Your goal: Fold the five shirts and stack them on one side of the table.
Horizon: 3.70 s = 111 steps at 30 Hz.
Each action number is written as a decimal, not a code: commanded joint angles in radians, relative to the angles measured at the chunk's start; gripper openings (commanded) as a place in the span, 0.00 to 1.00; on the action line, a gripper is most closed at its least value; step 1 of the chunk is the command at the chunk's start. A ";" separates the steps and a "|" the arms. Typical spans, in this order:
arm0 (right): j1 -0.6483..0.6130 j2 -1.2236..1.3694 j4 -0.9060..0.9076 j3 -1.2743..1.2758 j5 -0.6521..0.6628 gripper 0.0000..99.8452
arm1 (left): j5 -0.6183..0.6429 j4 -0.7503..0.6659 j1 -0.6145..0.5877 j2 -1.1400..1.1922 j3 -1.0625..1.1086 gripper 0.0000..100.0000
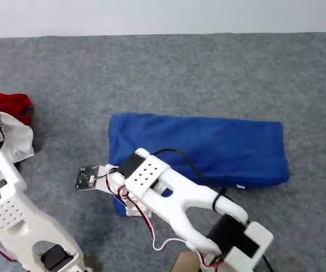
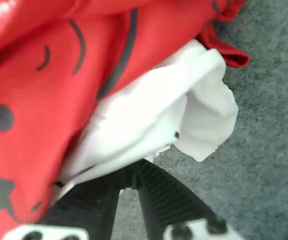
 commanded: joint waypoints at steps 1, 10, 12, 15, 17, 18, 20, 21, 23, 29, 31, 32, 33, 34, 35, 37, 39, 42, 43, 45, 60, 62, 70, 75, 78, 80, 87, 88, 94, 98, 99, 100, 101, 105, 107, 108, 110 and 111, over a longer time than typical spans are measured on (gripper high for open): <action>0.004 0.025 -0.027 -0.005 0.038 0.24 | -0.011 0.006 -0.006 -0.008 -0.007 0.01; 0.031 0.104 -0.056 -0.020 0.087 0.24 | -0.011 0.005 -0.005 -0.006 -0.007 0.01; 0.047 0.127 -0.056 -0.034 0.087 0.24 | -0.011 0.005 -0.005 -0.006 -0.007 0.01; 0.084 0.171 -0.056 -0.080 0.087 0.19 | -0.011 0.005 -0.005 -0.006 -0.004 0.01; 0.105 0.202 -0.047 -0.118 0.087 0.13 | -0.011 0.006 -0.005 -0.006 -0.004 0.01; 0.111 0.211 -0.047 -0.132 0.087 0.11 | -0.011 0.008 -0.005 -0.006 -0.002 0.01; 0.122 0.225 -0.045 -0.153 0.087 0.06 | -0.009 0.008 -0.005 -0.006 -0.002 0.01; 0.125 0.226 -0.045 -0.161 0.087 0.04 | -0.009 0.008 -0.005 -0.006 -0.002 0.01; 0.125 0.220 -0.045 -0.169 0.086 0.02 | -0.009 0.008 -0.005 -0.006 -0.002 0.01; 0.124 0.165 0.001 -0.192 0.084 0.01 | -0.008 0.006 -0.003 -0.006 -0.002 0.01; 0.128 0.147 0.012 -0.199 0.084 0.01 | -0.008 0.006 -0.002 -0.006 -0.002 0.01; 0.133 0.139 0.012 -0.203 0.084 0.01 | -0.008 0.006 0.000 -0.006 -0.002 0.01; 0.140 0.131 0.008 -0.204 0.084 0.01 | -0.008 0.006 0.000 -0.005 -0.002 0.01; 0.148 0.128 0.004 -0.209 0.084 0.01 | -0.008 0.006 0.002 -0.005 -0.002 0.01; 0.160 0.128 0.002 -0.221 0.086 0.01 | -0.008 0.006 0.002 -0.005 -0.002 0.01; 0.189 0.139 0.002 -0.258 0.083 0.01 | -0.008 0.005 0.002 -0.005 -0.002 0.01; 0.222 0.154 0.002 -0.304 0.083 0.01 | -0.008 0.005 0.002 -0.005 -0.002 0.01; 0.266 0.189 0.004 -0.385 0.083 0.01 | -0.008 0.005 0.002 -0.005 -0.002 0.01; 0.277 0.203 0.005 -0.414 0.081 0.01 | -0.008 0.005 0.002 -0.005 -0.002 0.01; 0.297 0.232 0.012 -0.468 0.081 0.01 | -0.008 -0.006 0.003 -0.005 -0.001 0.01; 0.390 0.423 0.012 -0.689 0.081 0.04 | -0.008 -0.009 0.003 -0.005 -0.001 0.01; 0.400 0.426 0.013 -0.690 0.081 0.09 | -0.008 -0.009 0.003 -0.005 -0.001 0.01; 0.453 0.427 0.036 -0.692 0.081 0.17 | -0.008 -0.006 0.003 -0.005 -0.001 0.01; 0.504 0.430 0.031 -0.692 0.081 0.17 | -0.008 -0.005 0.003 -0.005 -0.001 0.01; 0.518 0.424 0.039 -0.692 0.081 0.16 | -0.008 -0.006 0.003 -0.005 -0.001 0.01; 0.518 0.417 0.045 -0.694 0.081 0.14 | -0.008 -0.008 0.003 -0.005 -0.001 0.01; 0.455 0.269 0.125 -0.694 0.081 0.11 | -0.008 -0.008 0.015 -0.005 -0.001 0.01; 0.440 0.249 0.140 -0.694 0.081 0.11 | -0.008 -0.006 0.025 -0.005 -0.001 0.01; 0.366 0.196 0.220 -0.694 0.080 0.11 | -0.006 -0.008 0.052 -0.005 -0.001 0.01; 0.386 0.251 0.199 -0.664 0.083 0.11 | -0.006 -0.009 0.052 -0.005 -0.001 0.01; 0.403 0.275 0.182 -0.655 0.084 0.11 | -0.006 -0.009 0.052 -0.005 -0.001 0.01; 0.421 0.306 0.166 -0.649 0.084 0.11 | -0.006 -0.009 0.052 -0.005 -0.001 0.01; 0.447 0.337 0.156 -0.649 0.086 0.11 | -0.006 -0.009 0.052 -0.005 -0.001 0.01; 0.529 0.424 0.142 -0.651 0.086 0.11 | -0.006 -0.006 0.052 -0.005 -0.001 0.01; 0.539 0.437 0.151 -0.644 0.083 0.11 | -0.006 -0.006 0.052 -0.005 -0.001 0.01; 0.541 0.438 0.162 -0.644 0.083 0.11 | -0.006 -0.006 0.052 -0.005 -0.001 0.01; 0.539 0.437 0.185 -0.651 0.083 0.11 | -0.006 -0.008 0.052 -0.005 -0.002 0.01; 0.535 0.429 0.193 -0.652 0.083 0.11 | -0.006 -0.008 0.052 -0.008 -0.004 0.01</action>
